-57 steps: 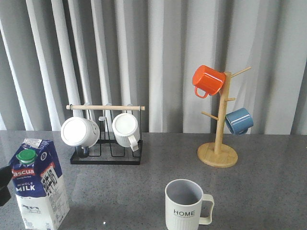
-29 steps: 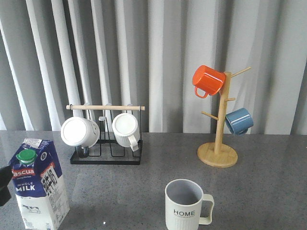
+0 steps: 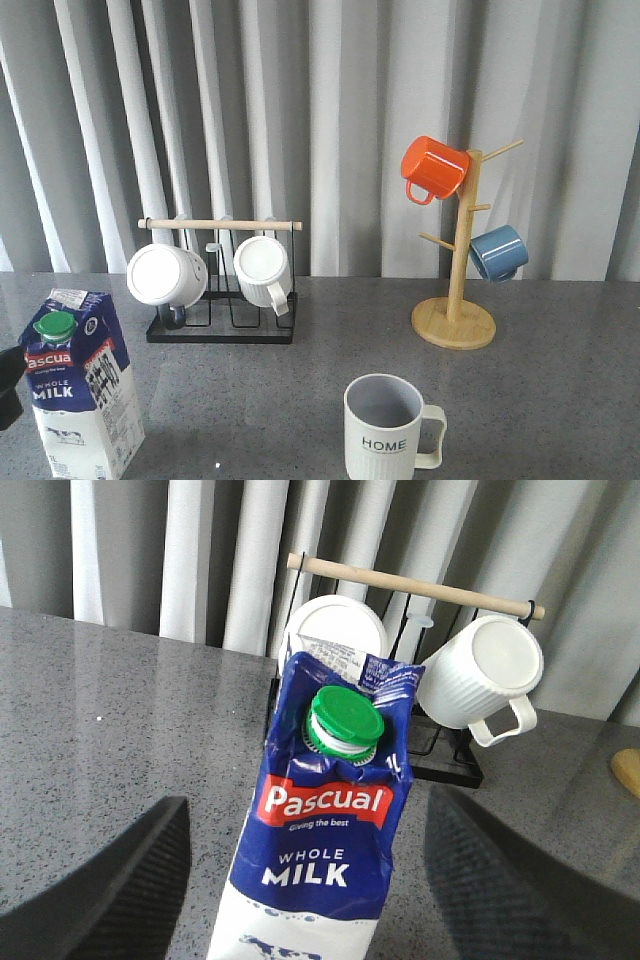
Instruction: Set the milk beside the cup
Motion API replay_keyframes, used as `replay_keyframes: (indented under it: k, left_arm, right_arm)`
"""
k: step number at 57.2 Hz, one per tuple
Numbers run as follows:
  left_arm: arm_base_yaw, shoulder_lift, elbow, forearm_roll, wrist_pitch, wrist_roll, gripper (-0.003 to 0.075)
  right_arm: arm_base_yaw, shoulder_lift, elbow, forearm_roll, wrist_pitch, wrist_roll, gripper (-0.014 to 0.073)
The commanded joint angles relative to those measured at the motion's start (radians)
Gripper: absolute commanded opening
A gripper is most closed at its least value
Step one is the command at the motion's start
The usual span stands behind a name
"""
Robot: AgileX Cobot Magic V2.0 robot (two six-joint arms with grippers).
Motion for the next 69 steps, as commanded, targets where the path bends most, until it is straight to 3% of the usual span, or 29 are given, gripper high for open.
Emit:
replay_keyframes:
  k: [1,9,15,21,69]
  left_arm:
    - [-0.006,-0.009,-0.035,0.001,-0.089,0.001,0.0489]
    - [-0.027,-0.012,-0.035,0.075,-0.096,0.001,0.0532]
    - [-0.035,0.0,-0.035,0.188,-0.101,-0.002,0.0636]
    - [-0.035,0.027,-0.035,0.195,-0.125,-0.013,0.0735]
    - [-0.014,0.241,-0.035,0.204,-0.424,-0.013,0.0722]
  right_arm:
    - [-0.004,0.001,-0.028,0.0,-0.069,0.0,-0.0003]
    - [-0.004,0.001,-0.028,0.0,-0.071,0.0,-0.0003]
    - [-0.004,0.001,-0.028,0.0,-0.071,0.0,-0.0003]
    - [-0.004,0.001,-0.028,0.0,-0.069,0.0,-0.0003]
    - [-0.004,0.001,-0.028,0.0,-0.069,0.0,-0.0003]
